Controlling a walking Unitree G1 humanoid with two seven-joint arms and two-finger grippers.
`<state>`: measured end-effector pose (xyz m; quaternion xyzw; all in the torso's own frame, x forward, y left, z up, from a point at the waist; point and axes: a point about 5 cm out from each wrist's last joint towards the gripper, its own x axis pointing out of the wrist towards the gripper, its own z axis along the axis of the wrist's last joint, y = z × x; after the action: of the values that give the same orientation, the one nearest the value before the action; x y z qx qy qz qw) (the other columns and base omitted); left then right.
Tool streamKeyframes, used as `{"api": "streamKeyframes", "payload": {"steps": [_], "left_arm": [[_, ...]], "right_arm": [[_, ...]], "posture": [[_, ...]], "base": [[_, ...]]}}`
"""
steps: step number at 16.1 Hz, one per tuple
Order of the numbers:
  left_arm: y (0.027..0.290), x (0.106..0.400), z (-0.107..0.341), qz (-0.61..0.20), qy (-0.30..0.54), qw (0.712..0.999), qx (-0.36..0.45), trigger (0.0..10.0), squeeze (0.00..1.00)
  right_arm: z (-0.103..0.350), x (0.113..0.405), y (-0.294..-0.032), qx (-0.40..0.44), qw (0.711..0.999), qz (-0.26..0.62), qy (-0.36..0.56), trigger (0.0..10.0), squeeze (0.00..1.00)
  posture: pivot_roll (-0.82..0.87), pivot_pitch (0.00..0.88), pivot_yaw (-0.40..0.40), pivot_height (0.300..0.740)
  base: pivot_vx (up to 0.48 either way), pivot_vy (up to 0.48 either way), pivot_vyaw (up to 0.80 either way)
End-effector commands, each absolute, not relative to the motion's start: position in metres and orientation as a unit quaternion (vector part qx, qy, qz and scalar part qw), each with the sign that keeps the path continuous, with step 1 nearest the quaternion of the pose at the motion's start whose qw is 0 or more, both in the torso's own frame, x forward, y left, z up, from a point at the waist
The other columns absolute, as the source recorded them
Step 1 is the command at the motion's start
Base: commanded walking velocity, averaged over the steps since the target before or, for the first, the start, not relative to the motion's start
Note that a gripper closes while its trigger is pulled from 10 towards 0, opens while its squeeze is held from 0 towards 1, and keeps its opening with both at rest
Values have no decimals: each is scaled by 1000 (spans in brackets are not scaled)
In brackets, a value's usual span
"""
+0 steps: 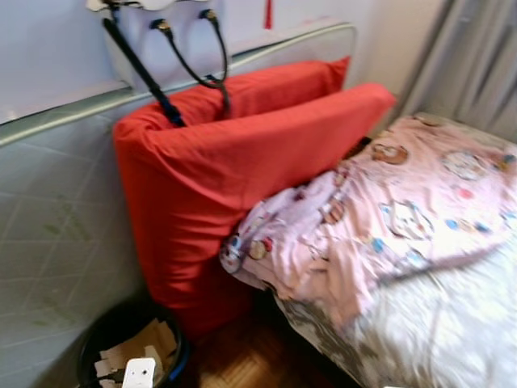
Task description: Clean up the room
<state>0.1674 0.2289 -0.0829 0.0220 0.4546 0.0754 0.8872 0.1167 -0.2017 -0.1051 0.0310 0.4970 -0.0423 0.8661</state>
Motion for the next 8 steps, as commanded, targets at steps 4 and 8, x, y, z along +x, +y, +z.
{"api": "streamKeyframes", "payload": {"steps": [4,8], "left_arm": [[231,165,-84,73,459,885,27,10000,0],[231,165,-83,73,459,885,27,10000,0]], "right_arm": [[-104,120,-201,33,868,-44,493,10000,0],[-104,120,-201,33,869,-44,492,10000,0]], "posture": [[38,0,-32,740],[38,0,-31,740]], "base": [[299,0,0],[150,0,0]]}}
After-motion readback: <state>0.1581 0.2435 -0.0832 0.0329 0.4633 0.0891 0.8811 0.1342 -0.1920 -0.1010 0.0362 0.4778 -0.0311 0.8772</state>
